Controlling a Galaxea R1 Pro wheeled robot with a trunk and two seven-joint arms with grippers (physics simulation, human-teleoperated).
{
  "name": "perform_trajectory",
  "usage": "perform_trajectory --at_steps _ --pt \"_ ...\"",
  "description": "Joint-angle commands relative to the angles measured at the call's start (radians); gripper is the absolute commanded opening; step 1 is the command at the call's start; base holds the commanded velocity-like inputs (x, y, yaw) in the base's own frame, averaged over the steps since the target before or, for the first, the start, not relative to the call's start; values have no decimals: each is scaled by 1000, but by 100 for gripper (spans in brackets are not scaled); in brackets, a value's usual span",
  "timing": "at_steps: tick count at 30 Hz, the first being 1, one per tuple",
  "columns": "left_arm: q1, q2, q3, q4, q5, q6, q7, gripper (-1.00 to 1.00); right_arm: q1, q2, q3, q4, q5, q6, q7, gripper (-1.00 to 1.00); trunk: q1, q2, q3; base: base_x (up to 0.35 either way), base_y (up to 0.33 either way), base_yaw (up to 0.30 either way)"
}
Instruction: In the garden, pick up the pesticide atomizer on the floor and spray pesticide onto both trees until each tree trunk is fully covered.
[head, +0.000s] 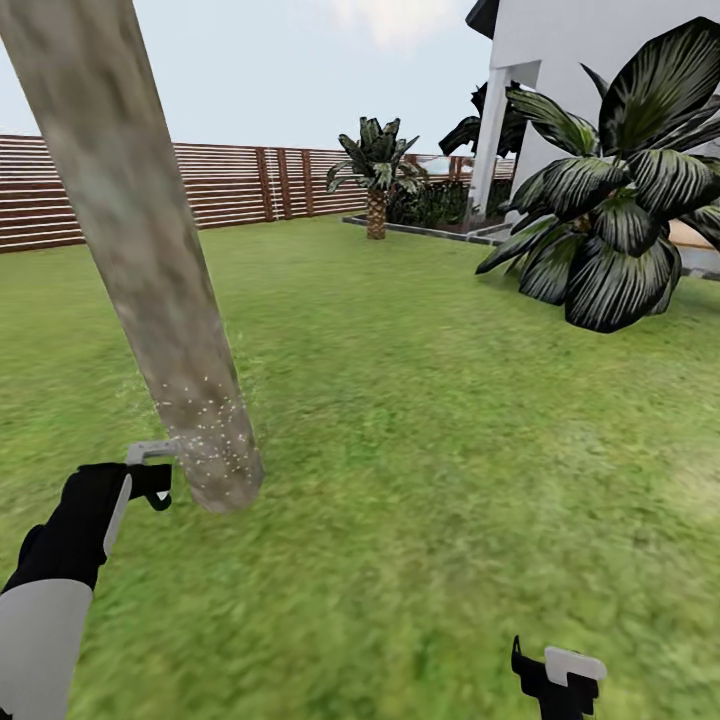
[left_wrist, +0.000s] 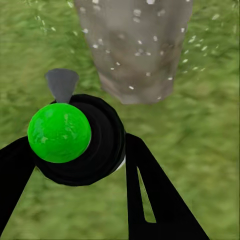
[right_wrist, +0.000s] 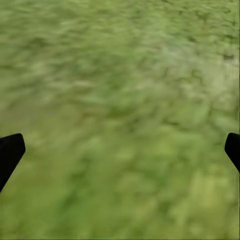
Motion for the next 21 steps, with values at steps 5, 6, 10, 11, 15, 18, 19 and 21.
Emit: perform_trajectory --at_steps 5,6,10,11,15,18,19,21 --pt "0 1 -1 0 -1 1 0 -100 0 0 0 1 0 0 1 100 0 0 0 178 -69 0" --pt "0 1 0 0 -1 1 0 -100 0 0 0 1 0 0 1 100 0 0 0 21 -27 -39" --pt "1 2 4 0 -1 0 -3 -100 0 0 0 1 0 0 1 100 0 0 2 4 -5 -226" --pt "1 2 4 0 -1 0 -3 -100 0 0 0 1 0 0 1 100 0 0 3 0 0 -259" --pt "2 2 2 1 0 0 -2 -100 0 0 0 1 0 0 1 100 0 0 5 -67 -44 -150" --pt "2 2 2 1 0 0 -5 -100 0 0 0 1 0 0 1 100 0 0 5 -252 -153 -13" --pt "2 2 2 1 0 0 -7 -100 0 0 0 0 0 0 0 100 0 0 5 -282 -142 -3" --pt "2 2 2 10 0 0 -9 -100 0 0 0 0 0 0 1 100 0 0 5 -303 -112 -1"
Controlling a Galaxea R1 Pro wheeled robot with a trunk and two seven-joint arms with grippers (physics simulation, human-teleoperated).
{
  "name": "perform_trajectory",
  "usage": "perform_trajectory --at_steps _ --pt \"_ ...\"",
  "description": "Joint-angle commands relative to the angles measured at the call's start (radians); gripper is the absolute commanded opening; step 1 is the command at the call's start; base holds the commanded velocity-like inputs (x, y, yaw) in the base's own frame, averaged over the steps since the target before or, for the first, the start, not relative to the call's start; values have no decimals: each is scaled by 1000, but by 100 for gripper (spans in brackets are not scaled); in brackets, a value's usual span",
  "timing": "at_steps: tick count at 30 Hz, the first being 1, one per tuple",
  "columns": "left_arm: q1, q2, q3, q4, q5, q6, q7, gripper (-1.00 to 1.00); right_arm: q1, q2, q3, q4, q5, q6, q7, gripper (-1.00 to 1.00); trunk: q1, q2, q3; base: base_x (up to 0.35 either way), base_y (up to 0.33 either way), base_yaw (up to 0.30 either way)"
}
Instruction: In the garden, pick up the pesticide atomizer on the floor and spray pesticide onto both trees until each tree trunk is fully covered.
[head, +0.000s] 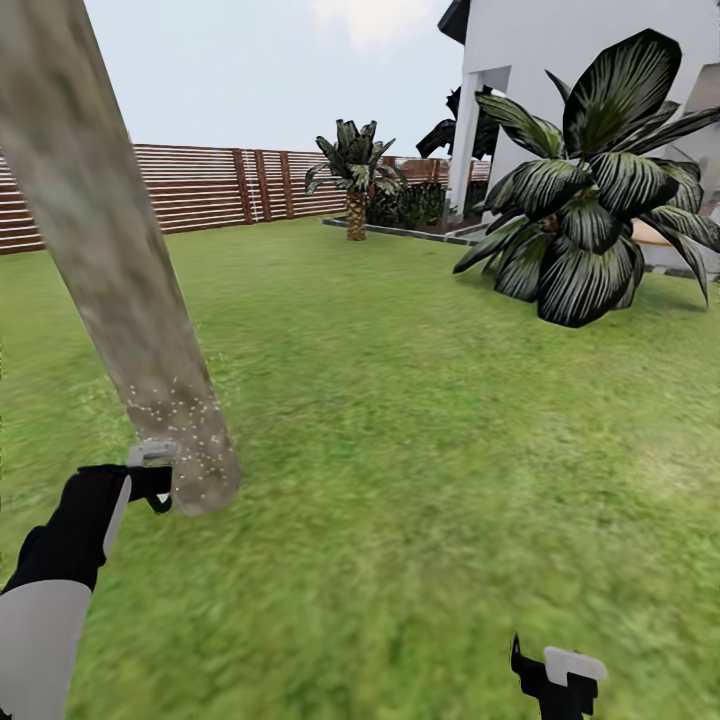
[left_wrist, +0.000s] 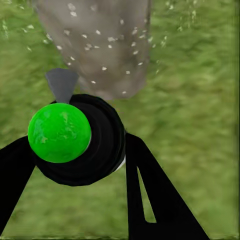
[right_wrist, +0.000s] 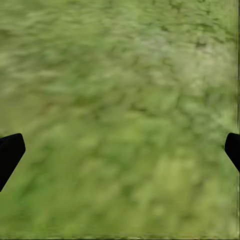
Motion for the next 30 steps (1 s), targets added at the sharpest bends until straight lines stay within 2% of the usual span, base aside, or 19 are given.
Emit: perform_trajectory --at_steps 1,5,7,8,9,11,13,14,15,16,18,19,20,21,24,26,27,28,30 --pt "0 0 0 4 0 0 -1 -100 0 0 0 0 0 0 0 100 0 0 0 -311 -65 0" --pt "26 0 -2 24 -1 -6 -5 -100 0 0 0 1 0 0 -1 100 0 0 0 -327 -15 0" --pt "57 -3 -3 74 1 -47 -7 -100 0 2 1 1 0 0 0 100 0 0 0 -335 -1 0" --pt "67 -5 -3 113 1 -94 -7 -100 0 2 1 1 0 0 0 100 0 0 0 -336 0 0" --pt "76 -5 -3 198 0 -194 -10 -100 0 2 0 1 0 0 -1 100 0 0 0 -336 0 0" --pt "79 -3 -9 301 -4 -296 -15 -100 0 -2 0 0 0 0 0 100 0 0 0 -336 0 0" --pt "82 4 -70 374 -8 -385 -84 -100 0 -4 2 -3 4 0 2 100 0 0 0 -149 0 0" --pt "92 10 -130 401 -11 -432 -158 -100 0 -4 21 -7 25 0 4 100 0 0 0 -60 0 0" --pt "99 15 -189 421 -22 -472 -221 -100 0 -4 57 -16 68 0 5 100 0 0 0 -31 0 0" --pt "102 20 -243 440 -44 -515 -270 -100 0 -4 112 -46 134 1 6 100 0 0 0 -16 0 0" --pt "105 22 -319 477 -99 -586 -364 -100 -1 6 213 -112 265 4 16 100 0 0 0 -6 0 0" --pt "105 23 -355 491 -136 -614 -436 -100 -1 16 256 -134 322 6 53 100 0 0 0 -2 0 0" --pt "105 24 -388 501 -185 -649 -544 -100 -2 28 288 -150 373 19 162 100 0 0 0 0 0 0" --pt "104 24 -399 504 -219 -677 -611 -100 -10 32 298 -157 391 47 275 100 0 0 0 0 0 0" --pt "104 24 -415 510 -320 -736 -710 -100 -54 37 307 -211 406 163 573 100 0 0 0 0 0 0" --pt "104 20 -420 512 -402 -755 -783 -100 -65 40 309 -265 407 222 724 100 0 0 0 0 0 0" --pt "104 14 -419 512 -455 -766 -842 -100 -68 41 309 -304 408 253 844 100 0 0 0 0 0 0" --pt "104 13 -420 512 -472 -774 -860 -100 -71 41 309 -321 407 264 895 100 0 0 0 0 0 0" --pt "105 10 -421 512 -486 -788 -875 -100 -77 43 308 -333 407 273 936 100 0 0 0 0 0 0"
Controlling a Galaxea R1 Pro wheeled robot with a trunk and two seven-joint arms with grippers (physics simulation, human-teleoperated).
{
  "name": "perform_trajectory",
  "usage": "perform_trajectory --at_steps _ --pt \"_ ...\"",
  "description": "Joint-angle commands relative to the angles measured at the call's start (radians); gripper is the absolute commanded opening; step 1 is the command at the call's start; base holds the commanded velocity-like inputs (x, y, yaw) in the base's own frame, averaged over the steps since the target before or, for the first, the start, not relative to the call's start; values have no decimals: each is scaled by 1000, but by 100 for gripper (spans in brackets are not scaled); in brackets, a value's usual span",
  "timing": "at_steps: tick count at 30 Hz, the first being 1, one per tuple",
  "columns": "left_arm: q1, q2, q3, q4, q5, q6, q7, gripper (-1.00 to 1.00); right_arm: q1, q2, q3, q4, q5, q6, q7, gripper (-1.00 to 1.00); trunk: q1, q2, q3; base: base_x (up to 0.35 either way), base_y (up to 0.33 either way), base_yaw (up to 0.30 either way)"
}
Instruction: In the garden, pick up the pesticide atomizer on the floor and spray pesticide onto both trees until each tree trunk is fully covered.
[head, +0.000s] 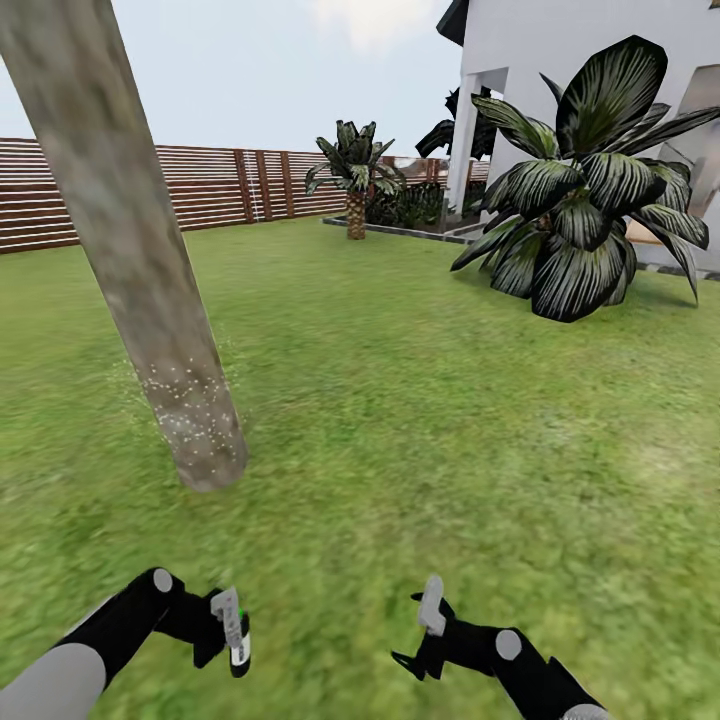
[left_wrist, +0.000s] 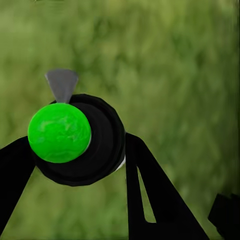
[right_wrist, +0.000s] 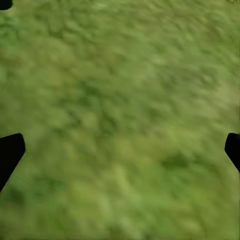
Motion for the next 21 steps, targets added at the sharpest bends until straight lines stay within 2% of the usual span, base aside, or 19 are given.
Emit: perform_trajectory --at_steps 1,2,3,5,6,7,11,14,15,17,18,21 --pt "0 -1 -2 0 -2 -3 -3 -100 -3 1 0 -2 0 1 9 100 0 0 0 0 0 0" --pt "0 -2 -14 0 -4 -5 -5 -100 -5 1 2 -2 0 1 15 100 0 0 0 0 0 0" --pt "0 -2 -41 0 -5 -5 -6 -100 -5 3 4 -1 0 2 26 100 0 0 0 0 0 0" --pt "0 -6 -99 1 -4 -4 -5 -100 -6 27 5 -1 4 2 73 100 0 0 0 0 0 0" --pt "1 -13 -115 1 -4 -3 -5 -100 -6 37 6 -3 5 2 103 100 0 0 0 0 0 0" --pt "0 -17 -121 1 -4 -2 -5 -100 -6 41 6 -3 5 2 117 -100 0 0 0 0 0 0" --pt "1 -44 -138 1 -5 3 -5 -100 -9 51 6 -5 5 2 141 -100 0 0 0 0 0 0" --pt "1 -78 -142 1 -11 4 -5 -100 -12 75 6 -5 7 3 143 -100 0 0 0 0 0 0" --pt "1 -90 -142 1 -28 5 -4 -100 -12 81 6 -9 7 3 144 -100 0 0 0 0 0 0" --pt "1 -122 -139 1 -97 8 -4 -100 -12 102 6 -20 9 3 145 -100 0 0 0 0 0 0" --pt "1 -134 -138 1 -115 9 -4 -100 -12 110 6 -22 9 3 145 -100 0 0 0 0 0 0" --pt "1 -174 -139 1 -135 10 1 -100 -13 136 6 -24 9 3 145 -100 0 0 0 0 0 0"
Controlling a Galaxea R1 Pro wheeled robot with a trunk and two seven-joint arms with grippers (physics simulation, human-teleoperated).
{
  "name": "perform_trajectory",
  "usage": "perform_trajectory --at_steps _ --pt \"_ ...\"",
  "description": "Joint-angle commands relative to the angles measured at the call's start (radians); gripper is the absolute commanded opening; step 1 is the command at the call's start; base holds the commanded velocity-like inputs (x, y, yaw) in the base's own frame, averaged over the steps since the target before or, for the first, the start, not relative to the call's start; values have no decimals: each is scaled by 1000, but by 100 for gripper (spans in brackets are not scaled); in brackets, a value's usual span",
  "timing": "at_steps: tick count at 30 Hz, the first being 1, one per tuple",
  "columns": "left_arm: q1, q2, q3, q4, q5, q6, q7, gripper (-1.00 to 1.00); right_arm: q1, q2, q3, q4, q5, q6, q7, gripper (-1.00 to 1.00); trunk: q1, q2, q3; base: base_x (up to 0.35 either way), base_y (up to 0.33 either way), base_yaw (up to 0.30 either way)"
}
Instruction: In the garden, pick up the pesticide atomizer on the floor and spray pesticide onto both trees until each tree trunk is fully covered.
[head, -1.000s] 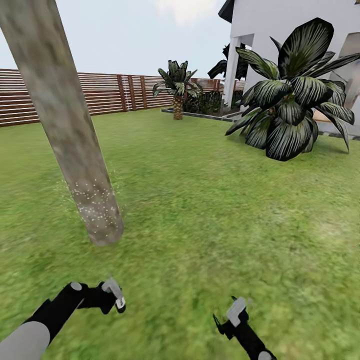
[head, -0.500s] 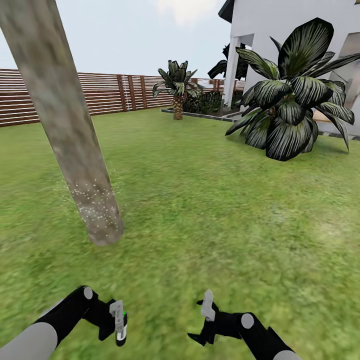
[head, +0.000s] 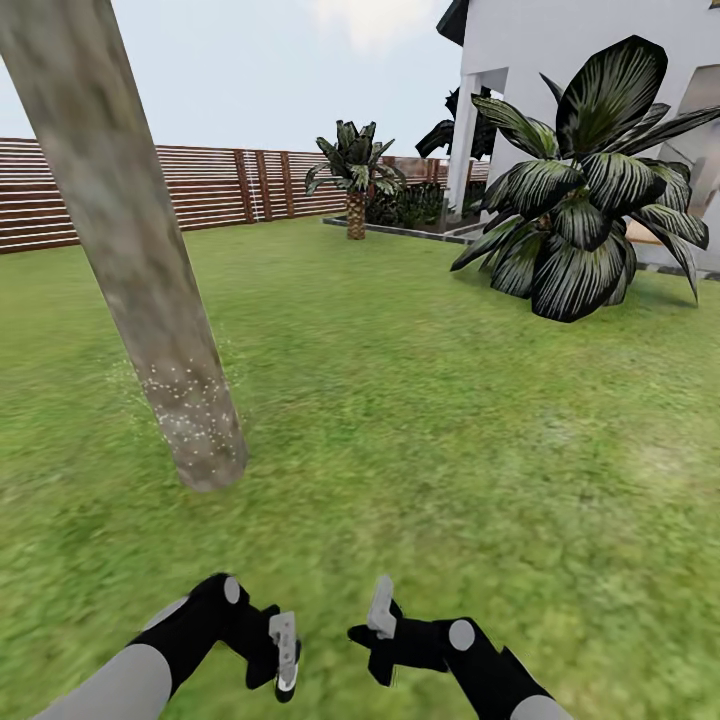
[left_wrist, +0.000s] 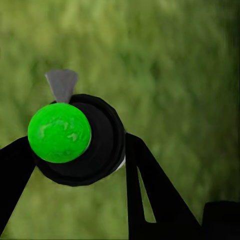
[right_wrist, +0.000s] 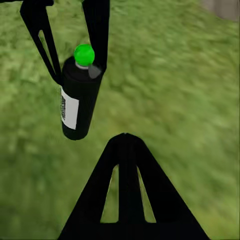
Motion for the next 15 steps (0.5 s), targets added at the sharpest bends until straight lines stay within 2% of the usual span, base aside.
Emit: perform_trajectory --at_steps 1,6,15 --pt "0 -6 0 0 -3 0 2 -100 -1 7 0 0 0 0 0 -100 0 0 0 0 0 0" --pt "0 -16 3 -4 -4 3 7 -100 -1 20 0 0 0 -1 0 -100 0 0 0 0 0 0" --pt "0 -71 2 -1 -5 2 7 -100 -1 20 0 -14 0 -1 -1 -100 0 0 0 0 0 0"
